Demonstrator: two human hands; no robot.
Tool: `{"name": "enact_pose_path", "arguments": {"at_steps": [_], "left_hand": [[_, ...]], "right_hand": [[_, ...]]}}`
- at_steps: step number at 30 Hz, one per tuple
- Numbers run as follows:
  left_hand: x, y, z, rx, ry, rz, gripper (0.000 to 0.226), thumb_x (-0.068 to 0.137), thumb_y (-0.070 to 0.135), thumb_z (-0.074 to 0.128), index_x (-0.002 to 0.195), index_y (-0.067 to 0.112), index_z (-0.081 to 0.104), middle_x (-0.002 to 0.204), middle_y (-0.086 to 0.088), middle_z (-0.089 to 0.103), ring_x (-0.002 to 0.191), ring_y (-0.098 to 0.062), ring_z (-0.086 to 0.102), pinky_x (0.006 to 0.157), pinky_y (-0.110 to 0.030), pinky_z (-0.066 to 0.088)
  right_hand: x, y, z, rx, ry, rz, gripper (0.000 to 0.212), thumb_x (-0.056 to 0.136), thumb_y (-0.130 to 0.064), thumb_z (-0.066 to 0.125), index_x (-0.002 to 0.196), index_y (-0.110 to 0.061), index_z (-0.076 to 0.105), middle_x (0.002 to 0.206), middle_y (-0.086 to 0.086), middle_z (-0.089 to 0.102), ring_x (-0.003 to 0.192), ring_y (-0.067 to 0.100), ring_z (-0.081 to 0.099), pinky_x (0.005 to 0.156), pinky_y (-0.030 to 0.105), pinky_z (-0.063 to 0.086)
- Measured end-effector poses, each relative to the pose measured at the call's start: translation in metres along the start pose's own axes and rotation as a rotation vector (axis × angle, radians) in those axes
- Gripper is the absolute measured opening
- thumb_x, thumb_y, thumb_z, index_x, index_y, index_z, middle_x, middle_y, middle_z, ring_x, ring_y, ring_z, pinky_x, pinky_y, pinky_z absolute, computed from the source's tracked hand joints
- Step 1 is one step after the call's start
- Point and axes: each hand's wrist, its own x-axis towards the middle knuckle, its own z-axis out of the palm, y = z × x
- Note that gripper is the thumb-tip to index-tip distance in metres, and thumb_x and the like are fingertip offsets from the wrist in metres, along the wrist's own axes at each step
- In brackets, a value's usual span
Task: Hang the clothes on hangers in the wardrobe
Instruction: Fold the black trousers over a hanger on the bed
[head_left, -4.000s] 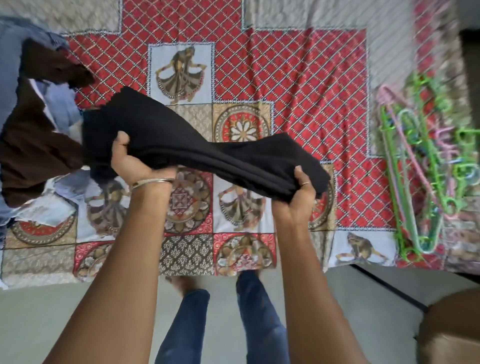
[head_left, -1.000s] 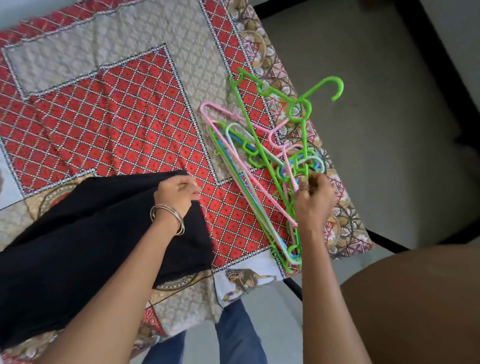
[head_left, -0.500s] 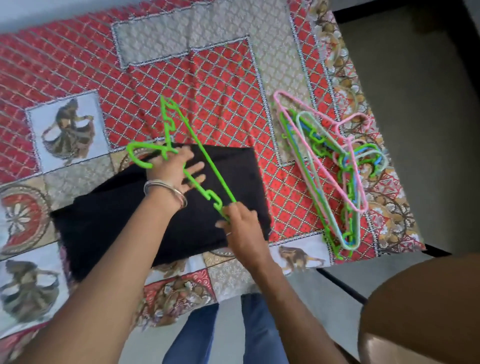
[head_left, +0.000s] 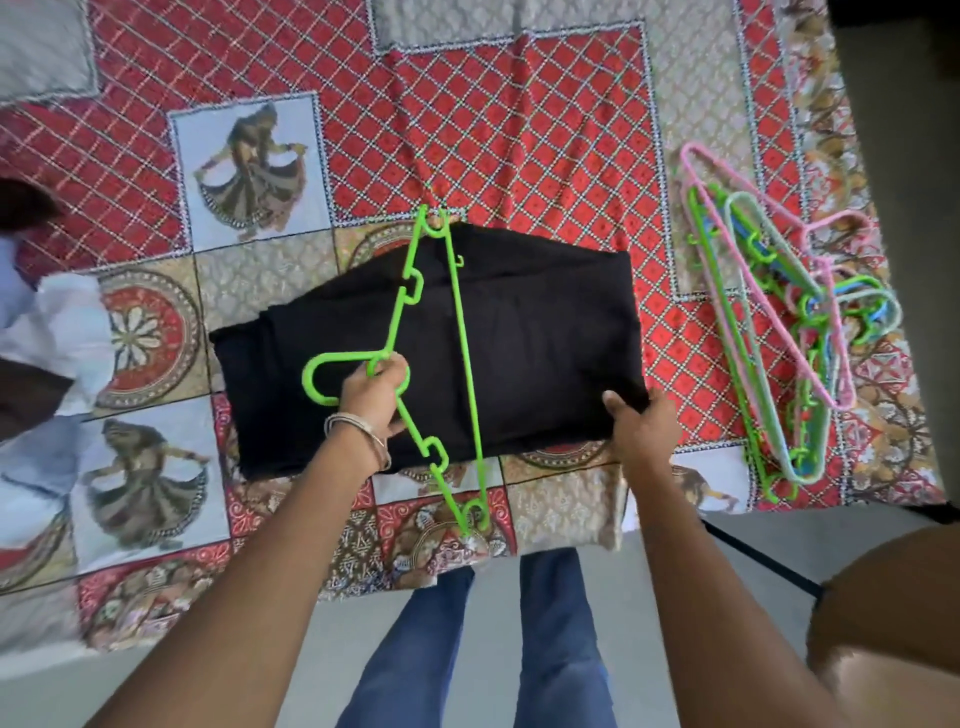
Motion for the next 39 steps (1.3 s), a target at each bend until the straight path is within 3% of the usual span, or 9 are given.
{"name": "enact_pose_path", "arguments": {"at_steps": [7,10,15,19,22,25,27,34,39], "left_hand": [[-0.009,0.001,-0.008,0.553,0.142,0.373,0.032,0.097,0.021,0.048,0.122,0.001,0.050,0.112,-0.020,0.059,0.098,-0.039,0.058,0.076,-0.034,0.041],[-0.017,0.008,-0.004,0.640,0.182,0.407,0.040,0.100,0.023,0.041,0.131,-0.003,0.043,0.126,-0.028,0.048,0.108,-0.046,0.052,0.084,-0.040,0.037],[-0.013,0.005,-0.011,0.744,0.221,0.396,0.045,0.102,0.022,0.034,0.142,0.001,0.036,0.133,-0.028,0.042,0.114,-0.048,0.046,0.096,-0.045,0.035],[-0.024,-0.008,-0.005,1.009,0.241,0.664,0.046,0.094,0.016,0.047,0.137,-0.001,0.040,0.121,-0.024,0.050,0.103,-0.046,0.050,0.083,-0.049,0.043],[-0.035,-0.016,0.008,1.216,0.180,1.023,0.067,0.069,0.008,0.068,0.131,-0.005,0.047,0.109,-0.020,0.059,0.088,-0.040,0.054,0.066,-0.044,0.049],[-0.028,-0.005,0.006,1.503,0.217,1.214,0.081,0.064,0.022,0.067,0.141,0.017,0.043,0.124,-0.008,0.055,0.103,-0.031,0.043,0.081,-0.046,0.041],[-0.015,-0.001,-0.003,1.546,0.244,1.274,0.066,0.075,0.019,0.050,0.138,0.034,0.045,0.129,-0.003,0.051,0.108,-0.030,0.043,0.083,-0.048,0.036],[0.026,-0.009,-0.002,0.825,0.292,0.273,0.059,0.088,0.032,0.064,0.135,0.004,0.042,0.126,-0.024,0.051,0.117,-0.043,0.048,0.097,-0.046,0.037],[0.031,-0.021,0.026,0.472,0.290,0.078,0.061,0.081,0.036,0.072,0.127,0.005,0.046,0.120,-0.016,0.060,0.110,-0.033,0.056,0.093,-0.035,0.041]], "right_hand": [[-0.082,-0.062,0.020,0.089,-0.186,-0.700,0.025,0.075,0.002,0.072,0.098,-0.005,0.065,0.105,0.000,0.059,0.094,0.015,0.055,0.083,0.019,0.045],[-0.102,-0.066,0.063,-0.203,-0.521,-0.892,0.039,0.075,0.002,0.063,0.112,-0.012,0.064,0.122,0.009,0.063,0.111,0.028,0.057,0.094,0.040,0.047],[-0.107,-0.070,0.093,-0.449,-1.067,-0.683,0.084,0.082,-0.013,0.070,0.151,-0.028,0.024,0.160,0.002,0.018,0.149,0.021,0.003,0.118,0.044,0.016],[-0.101,-0.071,0.087,-0.527,-1.128,-0.665,0.100,0.073,-0.032,0.082,0.152,-0.030,0.021,0.162,-0.004,0.010,0.148,0.016,-0.001,0.120,0.041,0.005],[-0.096,-0.064,0.084,-0.507,-1.100,-0.643,0.067,0.080,-0.022,0.076,0.140,-0.016,0.048,0.150,0.009,0.037,0.141,0.017,0.030,0.116,0.041,0.024],[-0.080,-0.071,0.070,0.177,-1.207,-0.313,0.022,0.088,0.005,0.060,0.109,0.006,0.064,0.097,0.003,0.069,0.092,0.002,0.067,0.086,0.024,0.053],[-0.066,-0.071,0.063,0.457,-1.146,-0.173,0.009,0.086,-0.006,0.065,0.093,-0.010,0.071,0.099,-0.001,0.073,0.099,0.011,0.068,0.090,0.029,0.050],[-0.030,-0.046,0.035,0.761,-0.795,0.252,0.030,0.086,-0.036,0.064,0.106,-0.014,0.065,0.089,0.009,0.071,0.085,0.027,0.065,0.081,0.039,0.051],[0.002,-0.055,0.028,0.722,-0.635,0.298,0.018,0.097,-0.029,0.056,0.096,-0.018,0.070,0.073,-0.004,0.070,0.069,0.016,0.066,0.068,0.034,0.054]]}}
